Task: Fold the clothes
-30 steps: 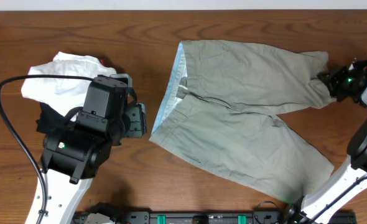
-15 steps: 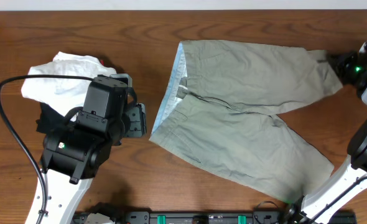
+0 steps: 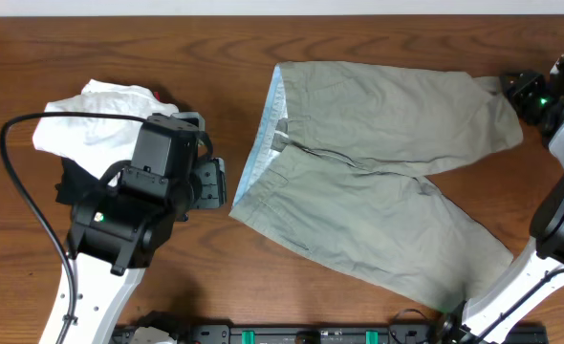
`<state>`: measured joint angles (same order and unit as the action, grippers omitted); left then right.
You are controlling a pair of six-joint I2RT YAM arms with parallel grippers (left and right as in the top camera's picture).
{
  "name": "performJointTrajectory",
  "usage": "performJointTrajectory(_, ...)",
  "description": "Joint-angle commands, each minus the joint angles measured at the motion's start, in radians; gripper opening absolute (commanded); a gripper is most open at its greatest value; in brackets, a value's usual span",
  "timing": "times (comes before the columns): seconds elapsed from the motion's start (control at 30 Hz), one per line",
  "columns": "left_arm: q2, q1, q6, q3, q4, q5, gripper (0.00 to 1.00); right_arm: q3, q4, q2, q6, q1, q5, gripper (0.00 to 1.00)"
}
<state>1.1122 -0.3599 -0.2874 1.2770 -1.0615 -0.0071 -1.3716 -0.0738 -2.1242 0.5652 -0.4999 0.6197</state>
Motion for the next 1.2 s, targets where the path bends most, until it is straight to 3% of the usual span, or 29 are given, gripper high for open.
performJointTrajectory(0.0, 0.016, 0.006, -0.002, 0.014, 0.001, -0.002, 0.64, -0.003, 0.039, -0.005, -0.047, -0.003, -0.071, 0.52)
performJointTrajectory(0.17, 0.028, 0.006, -0.002, 0.014, 0.001, -0.002, 0.63, -0.003, 0.095, -0.005, -0.050, -0.017, -0.081, 0.56)
performJointTrajectory(0.4, 0.031, 0.006, -0.002, 0.014, 0.001, -0.002, 0.63, -0.003, 0.224, -0.005, 0.004, -0.034, -0.156, 0.50)
performJointTrajectory(0.53, 0.031, 0.006, -0.002, 0.014, 0.001, -0.002, 0.63, -0.003, 0.241, -0.006, 0.002, -0.014, 0.037, 0.43)
performJointTrajectory(0.63, 0.031, 0.006, -0.002, 0.014, 0.001, -0.001, 0.64, -0.003, 0.179, -0.006, 0.019, 0.008, 0.237, 0.28)
performJointTrajectory(0.67, 0.031, 0.006, -0.002, 0.014, 0.000, -0.001, 0.64, -0.003, 0.138, -0.006, 0.031, 0.017, 0.300, 0.27)
performJointTrajectory(0.83, 0.031, 0.006, -0.002, 0.014, -0.003, -0.001, 0.64, -0.003, -0.016, -0.006, 0.050, 0.049, 0.410, 0.33)
performJointTrajectory(0.93, 0.031, 0.006, -0.002, 0.014, -0.003, -0.001, 0.64, -0.003, -0.016, -0.006, 0.000, 0.045, 0.378, 0.45)
performJointTrajectory(1.17, 0.031, 0.006, -0.002, 0.014, -0.003, -0.001, 0.64, -0.003, 0.018, -0.006, -0.012, -0.051, 0.277, 0.44)
